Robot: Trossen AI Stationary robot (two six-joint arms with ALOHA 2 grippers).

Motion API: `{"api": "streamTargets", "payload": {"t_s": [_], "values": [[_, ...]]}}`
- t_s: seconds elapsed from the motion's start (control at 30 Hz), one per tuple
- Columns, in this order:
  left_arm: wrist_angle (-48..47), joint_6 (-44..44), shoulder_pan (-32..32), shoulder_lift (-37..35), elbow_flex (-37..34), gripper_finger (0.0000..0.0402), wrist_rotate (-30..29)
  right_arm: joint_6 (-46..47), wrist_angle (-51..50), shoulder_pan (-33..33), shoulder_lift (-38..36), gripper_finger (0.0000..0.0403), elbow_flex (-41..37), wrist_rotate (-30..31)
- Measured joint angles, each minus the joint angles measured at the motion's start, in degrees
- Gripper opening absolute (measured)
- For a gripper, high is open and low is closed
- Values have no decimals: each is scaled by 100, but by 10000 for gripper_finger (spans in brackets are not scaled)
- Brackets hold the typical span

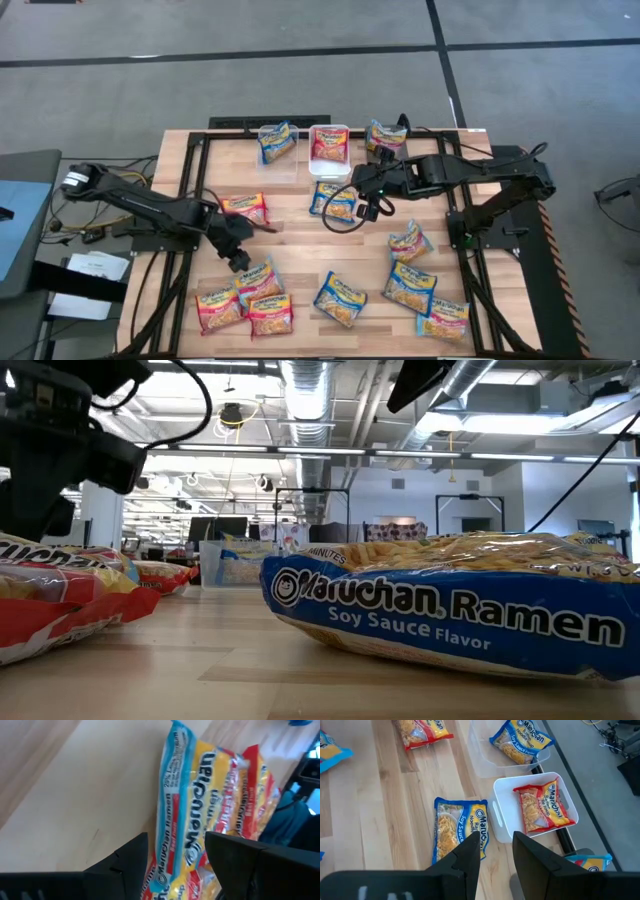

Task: Sort Maruchan noodles
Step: Put the light blue noodle pack into the black bin

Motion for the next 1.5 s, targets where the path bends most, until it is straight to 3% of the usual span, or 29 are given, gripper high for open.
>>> {"api": "streamTargets", "payload": {"t_s": [0.87, 1.03, 1.37, 1.5], "values": [[1202, -206, -519, 1616, 13, 178, 243, 3, 0, 0, 1, 139, 0, -162], [1377, -217, -519, 1637, 11, 139, 269, 1, 2, 0, 1, 139, 0, -162], [1690, -600, -500, 1637, 7, 18, 279, 176, 0, 0, 0, 139, 0, -164], [1688, -604, -325, 1602, 4, 2, 275, 182, 4, 0, 1, 139, 0, -164]]}}
